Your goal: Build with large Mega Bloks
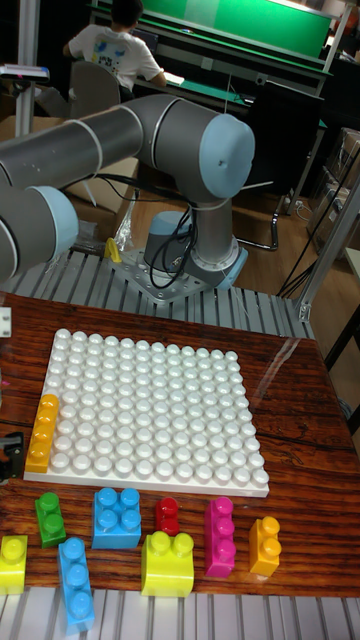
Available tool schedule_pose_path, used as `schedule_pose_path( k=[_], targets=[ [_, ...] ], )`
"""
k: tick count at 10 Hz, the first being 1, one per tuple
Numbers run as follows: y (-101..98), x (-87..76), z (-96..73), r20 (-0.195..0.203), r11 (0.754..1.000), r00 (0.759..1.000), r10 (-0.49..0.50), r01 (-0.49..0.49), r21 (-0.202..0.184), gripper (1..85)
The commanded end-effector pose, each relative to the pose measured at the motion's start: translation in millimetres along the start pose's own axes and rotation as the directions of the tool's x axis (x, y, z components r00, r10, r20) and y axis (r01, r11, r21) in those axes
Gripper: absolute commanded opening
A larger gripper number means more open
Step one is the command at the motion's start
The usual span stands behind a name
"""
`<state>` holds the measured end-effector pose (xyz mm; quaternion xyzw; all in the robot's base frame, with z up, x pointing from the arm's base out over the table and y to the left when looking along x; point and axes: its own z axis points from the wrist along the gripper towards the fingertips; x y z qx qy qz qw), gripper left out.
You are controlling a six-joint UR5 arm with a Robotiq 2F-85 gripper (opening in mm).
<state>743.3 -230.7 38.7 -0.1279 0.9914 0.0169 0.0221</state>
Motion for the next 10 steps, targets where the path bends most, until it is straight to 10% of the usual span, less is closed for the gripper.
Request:
schedule_pose_path(
  k=[1, 10],
  targets=[
    [1.6, -8.2, 2.5, 0.010, 1.000, 1.000, 0.000, 0.000, -0.004, 68.0],
    [-4.1, -17.2, 19.2, 0.015, 1.000, 1.000, 0.001, -0.001, 0.014, 65.7]
  ],
)
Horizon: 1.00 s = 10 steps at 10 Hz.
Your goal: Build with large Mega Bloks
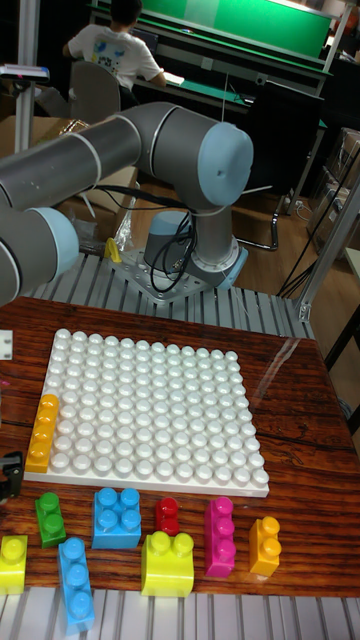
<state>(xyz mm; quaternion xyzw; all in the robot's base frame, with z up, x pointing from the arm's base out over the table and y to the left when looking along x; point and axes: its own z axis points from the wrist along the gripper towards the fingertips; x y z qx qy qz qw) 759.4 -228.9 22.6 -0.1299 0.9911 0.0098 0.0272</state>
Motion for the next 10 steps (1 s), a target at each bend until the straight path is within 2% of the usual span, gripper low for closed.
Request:
schedule_pose_path(
  k=[1, 2, 3, 4, 6, 7, 10],
  targets=[
    [-2.5, -2.2, 1.7, 0.007, 1.000, 1.000, 0.027, -0.027, 0.004, 57.7],
    [-3.4, -1.7, 0.9, 0.006, 0.999, 0.999, 0.042, -0.042, 0.009, 49.7],
    [-1.4, 1.0, -2.7, -0.001, 0.999, 0.999, 0.051, -0.051, 0.007, 46.3],
    [-2.6, 3.6, -7.9, -0.011, 0.998, 0.998, 0.064, -0.064, 0.024, 39.7],
    [-4.8, 0.4, -12.6, 0.005, 0.995, 0.996, 0.088, -0.088, 0.038, 29.3],
    [-6.5, 3.8, -16.7, -0.002, 0.995, 0.996, 0.090, -0.090, 0.047, 26.0],
    [3.7, 17.0, -44.0, -0.024, 0.991, 0.992, 0.125, -0.123, 0.054, 15.3]
  ],
)
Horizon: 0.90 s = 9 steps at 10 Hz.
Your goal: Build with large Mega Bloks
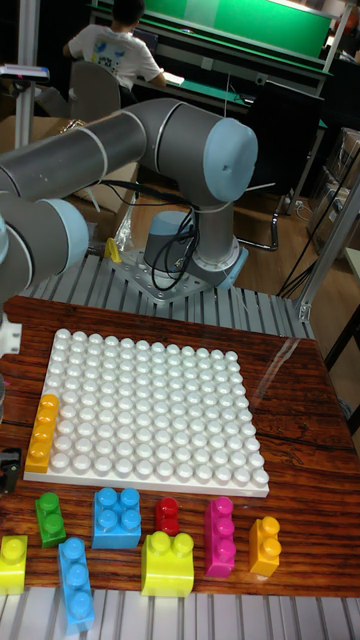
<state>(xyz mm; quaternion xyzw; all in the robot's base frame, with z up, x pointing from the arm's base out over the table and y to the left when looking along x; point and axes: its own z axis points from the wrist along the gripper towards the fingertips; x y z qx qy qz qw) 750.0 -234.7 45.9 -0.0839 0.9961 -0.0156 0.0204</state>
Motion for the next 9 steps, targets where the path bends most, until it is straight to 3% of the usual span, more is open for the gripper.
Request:
schedule_pose_path(
  k=[1, 6, 9],
  targets=[
    [6.8, 13.4, -26.9, -0.009, 0.999, 0.999, 0.033, -0.033, -0.002, 14.7],
    [32.9, 43.2, -62.0, -0.034, 0.998, 0.998, 0.053, -0.054, -0.026, 11.3],
    [56.0, 55.2, -74.5, -0.023, 0.996, 0.996, 0.081, -0.082, -0.038, 11.3]
  ],
)
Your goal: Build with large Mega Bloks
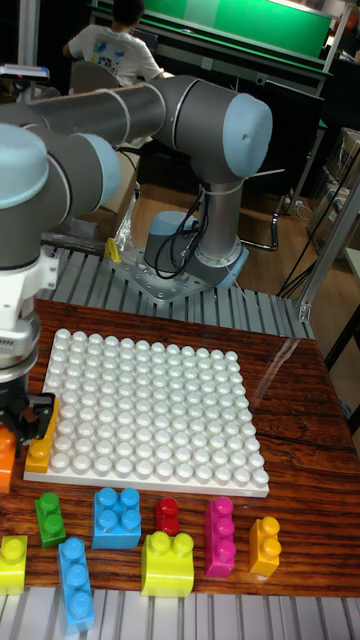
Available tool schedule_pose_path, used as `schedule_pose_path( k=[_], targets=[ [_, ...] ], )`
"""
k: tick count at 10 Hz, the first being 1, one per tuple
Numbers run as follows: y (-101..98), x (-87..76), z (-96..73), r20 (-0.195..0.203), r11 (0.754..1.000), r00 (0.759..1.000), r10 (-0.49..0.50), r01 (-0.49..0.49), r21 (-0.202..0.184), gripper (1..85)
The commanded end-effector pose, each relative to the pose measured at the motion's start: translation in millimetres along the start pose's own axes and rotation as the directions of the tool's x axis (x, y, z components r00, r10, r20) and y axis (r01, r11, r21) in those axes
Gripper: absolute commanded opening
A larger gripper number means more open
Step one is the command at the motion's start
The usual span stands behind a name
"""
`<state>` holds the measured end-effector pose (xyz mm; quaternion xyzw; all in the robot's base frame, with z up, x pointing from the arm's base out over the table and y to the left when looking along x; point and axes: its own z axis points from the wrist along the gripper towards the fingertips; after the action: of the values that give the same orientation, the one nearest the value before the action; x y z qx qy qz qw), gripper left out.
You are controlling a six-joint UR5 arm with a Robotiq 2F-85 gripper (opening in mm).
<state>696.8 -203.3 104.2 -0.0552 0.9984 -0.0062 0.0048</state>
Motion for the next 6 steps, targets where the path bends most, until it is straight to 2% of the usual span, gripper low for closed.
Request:
schedule_pose_path(
  k=[1, 3, 6],
  targets=[
    [24.1, 17.0, -14.7, 0.013, 0.999, 0.999, 0.041, -0.041, -0.020, 11.0],
    [35.2, 24.9, -16.0, 0.020, 0.998, 0.997, 0.070, -0.069, -0.010, 10.3],
    [51.9, 27.8, -13.2, 0.032, 0.994, 0.994, 0.107, -0.107, 0.001, 8.3]
  ],
)
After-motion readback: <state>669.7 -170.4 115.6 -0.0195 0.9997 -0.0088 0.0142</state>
